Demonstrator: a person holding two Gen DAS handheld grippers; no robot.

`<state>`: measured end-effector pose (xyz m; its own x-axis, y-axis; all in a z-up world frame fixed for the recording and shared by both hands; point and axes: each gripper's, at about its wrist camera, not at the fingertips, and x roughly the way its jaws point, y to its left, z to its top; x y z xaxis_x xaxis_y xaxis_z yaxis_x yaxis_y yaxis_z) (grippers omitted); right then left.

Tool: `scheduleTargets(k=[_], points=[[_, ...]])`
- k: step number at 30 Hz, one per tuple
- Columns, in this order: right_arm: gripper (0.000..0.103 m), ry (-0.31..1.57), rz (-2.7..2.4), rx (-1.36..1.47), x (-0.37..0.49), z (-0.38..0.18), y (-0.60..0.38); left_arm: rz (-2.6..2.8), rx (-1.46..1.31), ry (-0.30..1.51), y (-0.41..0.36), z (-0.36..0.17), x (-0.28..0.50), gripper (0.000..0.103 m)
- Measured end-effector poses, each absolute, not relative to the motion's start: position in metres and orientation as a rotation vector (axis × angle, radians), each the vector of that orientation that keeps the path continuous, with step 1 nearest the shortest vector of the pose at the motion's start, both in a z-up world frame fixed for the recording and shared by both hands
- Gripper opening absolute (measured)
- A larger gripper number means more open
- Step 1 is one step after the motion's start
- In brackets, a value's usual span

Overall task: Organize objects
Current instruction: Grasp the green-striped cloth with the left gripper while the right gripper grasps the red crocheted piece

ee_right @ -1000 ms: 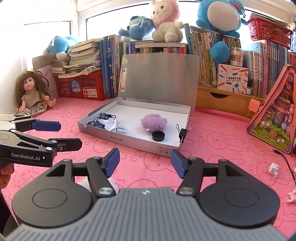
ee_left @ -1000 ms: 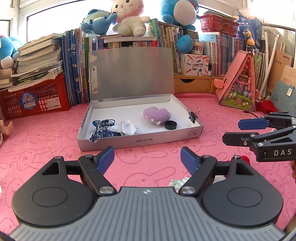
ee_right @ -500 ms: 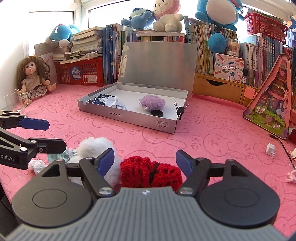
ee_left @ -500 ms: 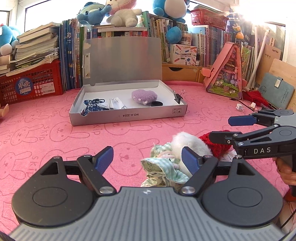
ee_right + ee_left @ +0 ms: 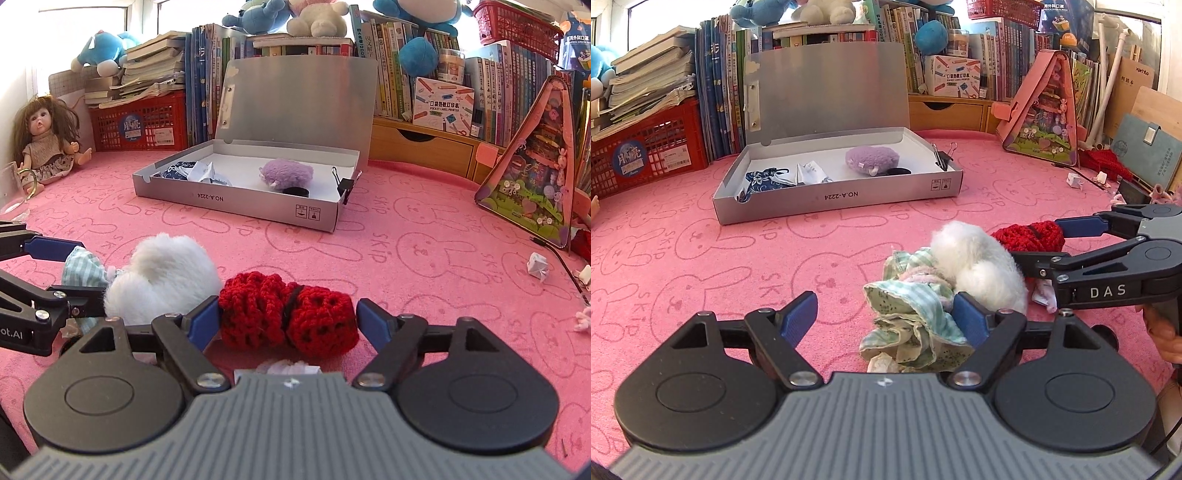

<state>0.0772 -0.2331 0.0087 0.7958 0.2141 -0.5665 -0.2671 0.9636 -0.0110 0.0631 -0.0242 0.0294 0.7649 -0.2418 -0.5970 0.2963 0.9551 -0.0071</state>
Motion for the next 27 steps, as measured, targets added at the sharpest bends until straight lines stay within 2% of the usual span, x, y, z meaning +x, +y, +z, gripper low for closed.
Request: scheduleTargets(k=[19,24,27], points=[[0.088,0.65,0.255,-0.03,0.091,-0.009,-0.236,-0.29,0.062,0.688,-0.033,0.009,0.082,0.082],[0.089,0.654,0.26,-0.054,0.09,-0.009,-0.232,-0.312,0.044,0.676,-0.033,0.011,0.08,0.061],[0.079,0.656,0.27,-0.044,0.089,-0.007,-0.232,-0.324,0.04,0.67,-0.035,0.014,0.078,0.05]])
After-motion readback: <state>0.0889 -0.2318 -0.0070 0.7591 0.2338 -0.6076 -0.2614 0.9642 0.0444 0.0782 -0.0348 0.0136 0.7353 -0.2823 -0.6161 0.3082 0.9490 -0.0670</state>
